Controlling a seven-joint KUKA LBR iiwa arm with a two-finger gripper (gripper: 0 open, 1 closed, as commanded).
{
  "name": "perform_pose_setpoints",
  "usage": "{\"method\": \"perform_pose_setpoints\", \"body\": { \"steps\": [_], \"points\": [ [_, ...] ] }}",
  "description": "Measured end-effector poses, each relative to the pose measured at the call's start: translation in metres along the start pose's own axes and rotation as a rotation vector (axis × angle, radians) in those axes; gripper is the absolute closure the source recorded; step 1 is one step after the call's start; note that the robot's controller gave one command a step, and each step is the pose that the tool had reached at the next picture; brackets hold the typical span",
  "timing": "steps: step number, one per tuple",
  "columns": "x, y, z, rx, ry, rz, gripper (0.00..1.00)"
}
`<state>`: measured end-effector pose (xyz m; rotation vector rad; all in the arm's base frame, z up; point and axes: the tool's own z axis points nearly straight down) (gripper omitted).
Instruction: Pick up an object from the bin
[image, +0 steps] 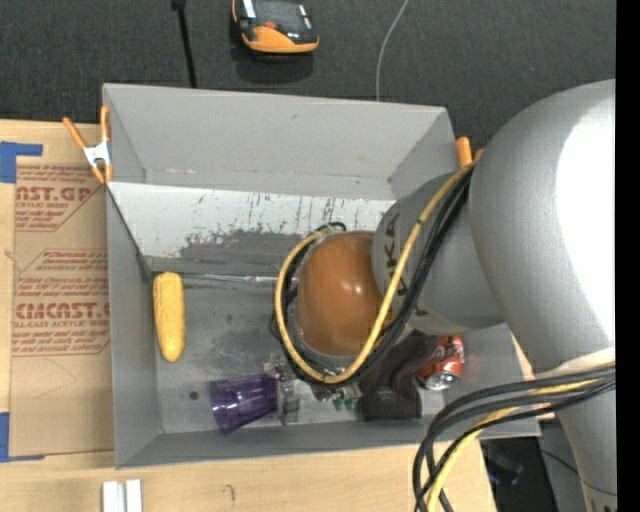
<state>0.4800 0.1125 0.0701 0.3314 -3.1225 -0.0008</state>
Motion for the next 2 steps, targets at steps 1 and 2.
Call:
{"method": "perform_pose_setpoints", "body": {
  "steps": [1,2],
  "points": [
    [0.0,0.0,0.0,0.0,0.0,-0.001,1.0],
    [-0.009,-0.011,-0.105,0.0,-0.002,-0.005,1.0]
  ]
}}
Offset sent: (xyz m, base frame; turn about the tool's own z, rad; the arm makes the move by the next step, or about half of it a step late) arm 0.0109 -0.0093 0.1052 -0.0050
